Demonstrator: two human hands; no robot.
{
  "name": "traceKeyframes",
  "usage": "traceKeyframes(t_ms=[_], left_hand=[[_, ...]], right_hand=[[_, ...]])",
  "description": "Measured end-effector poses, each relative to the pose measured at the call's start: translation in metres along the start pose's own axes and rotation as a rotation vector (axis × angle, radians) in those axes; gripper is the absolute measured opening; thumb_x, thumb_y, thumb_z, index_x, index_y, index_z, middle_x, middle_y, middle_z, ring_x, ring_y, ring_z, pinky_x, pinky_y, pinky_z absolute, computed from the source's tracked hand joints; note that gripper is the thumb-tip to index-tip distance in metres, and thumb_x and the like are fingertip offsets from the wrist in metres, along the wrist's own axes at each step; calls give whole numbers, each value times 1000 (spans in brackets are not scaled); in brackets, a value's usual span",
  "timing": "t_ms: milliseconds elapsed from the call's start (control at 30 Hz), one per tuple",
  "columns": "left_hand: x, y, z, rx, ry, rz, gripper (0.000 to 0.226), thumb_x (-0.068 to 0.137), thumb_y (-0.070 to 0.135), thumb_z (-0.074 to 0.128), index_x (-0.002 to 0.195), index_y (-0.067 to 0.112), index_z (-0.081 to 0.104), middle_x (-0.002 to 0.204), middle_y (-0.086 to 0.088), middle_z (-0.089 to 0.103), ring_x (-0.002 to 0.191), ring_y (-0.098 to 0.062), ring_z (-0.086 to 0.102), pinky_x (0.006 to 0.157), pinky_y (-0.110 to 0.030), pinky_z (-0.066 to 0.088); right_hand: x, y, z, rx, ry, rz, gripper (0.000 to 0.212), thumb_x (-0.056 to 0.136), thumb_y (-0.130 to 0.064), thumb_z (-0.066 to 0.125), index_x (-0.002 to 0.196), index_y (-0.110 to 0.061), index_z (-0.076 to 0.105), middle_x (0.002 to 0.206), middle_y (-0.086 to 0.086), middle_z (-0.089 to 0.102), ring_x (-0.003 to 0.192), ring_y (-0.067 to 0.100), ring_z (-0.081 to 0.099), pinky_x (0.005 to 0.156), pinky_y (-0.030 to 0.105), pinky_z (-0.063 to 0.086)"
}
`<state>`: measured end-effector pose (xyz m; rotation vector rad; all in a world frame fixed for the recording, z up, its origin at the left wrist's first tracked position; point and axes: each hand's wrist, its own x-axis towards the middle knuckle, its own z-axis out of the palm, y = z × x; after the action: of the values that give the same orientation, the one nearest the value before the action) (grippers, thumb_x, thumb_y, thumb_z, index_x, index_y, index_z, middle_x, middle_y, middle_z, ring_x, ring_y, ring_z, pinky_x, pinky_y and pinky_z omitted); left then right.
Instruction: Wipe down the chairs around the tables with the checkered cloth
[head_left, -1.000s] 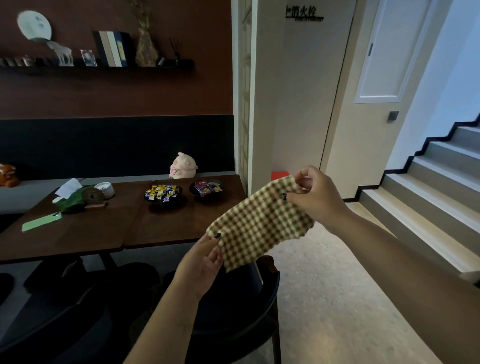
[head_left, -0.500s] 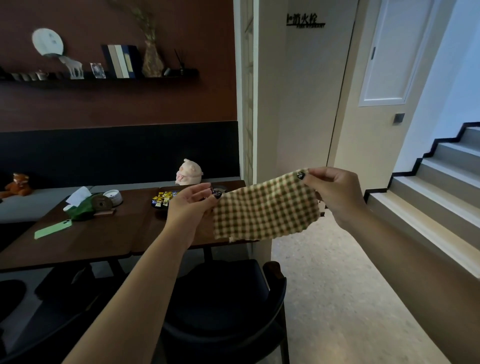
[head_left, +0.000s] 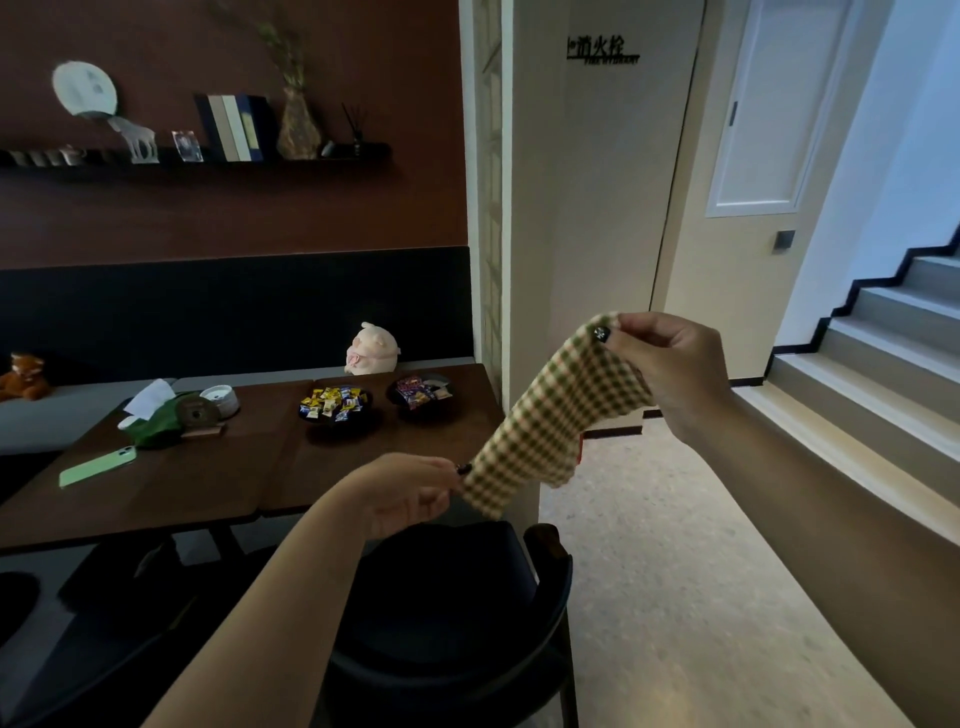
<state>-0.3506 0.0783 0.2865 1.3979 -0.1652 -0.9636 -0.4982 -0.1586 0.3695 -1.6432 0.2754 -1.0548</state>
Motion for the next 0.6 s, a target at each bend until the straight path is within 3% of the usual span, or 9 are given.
traceKeyframes(t_ms=[100, 200, 333, 433, 533, 600], left_hand=[[2, -16, 3, -60, -277, -53, 19, 83, 5, 65, 101, 1, 66, 91, -9, 64, 72, -12, 60, 63, -21, 53], [0, -22, 5, -56, -427, -50, 14, 83, 8, 66, 94, 4, 73, 91, -7, 61, 75, -11, 58, 69, -21, 51], [-7, -19, 1, -75, -674, -59, 54, 82, 0, 68, 132, -6, 51, 100, -10, 66, 79, -13, 64, 70, -24, 53], [-14, -13, -1, -39, -866, 6, 73, 79, 2, 73, 142, -1, 36, 103, -8, 68, 86, -15, 67, 70, -26, 53], [-16, -6, -2, -80, -857, 37, 77, 76, -3, 72, 145, 6, 39, 110, -12, 62, 84, -19, 66, 69, -28, 53], [-17, 0, -3, -173, -756, 71, 74, 74, -8, 69, 142, 13, 47, 111, -12, 63, 80, -19, 66, 65, -29, 54]], right_hand=[[2, -8, 7, -18, 9, -23, 19, 75, -15, 80, 79, -32, 73, 74, -16, 73, 71, -3, 68, 62, 8, 49], [3, -13, 9, -24, 6, -16, 16, 75, -16, 79, 82, -30, 74, 78, -12, 74, 76, 1, 69, 66, 12, 51], [6, -19, 9, -57, 21, -31, 16, 76, -17, 79, 78, -32, 74, 80, -13, 74, 77, 1, 69, 68, 14, 52], [7, -23, 8, -94, 22, -42, 16, 76, -18, 78, 79, -33, 73, 82, -13, 74, 81, 2, 69, 71, 17, 52], [8, -25, 11, -74, 33, -17, 15, 76, -18, 79, 82, -31, 74, 85, -10, 75, 84, 7, 70, 76, 24, 55], [10, -28, 13, -58, 54, 4, 14, 76, -20, 79, 83, -30, 74, 87, -10, 75, 85, 7, 70, 73, 22, 55]])
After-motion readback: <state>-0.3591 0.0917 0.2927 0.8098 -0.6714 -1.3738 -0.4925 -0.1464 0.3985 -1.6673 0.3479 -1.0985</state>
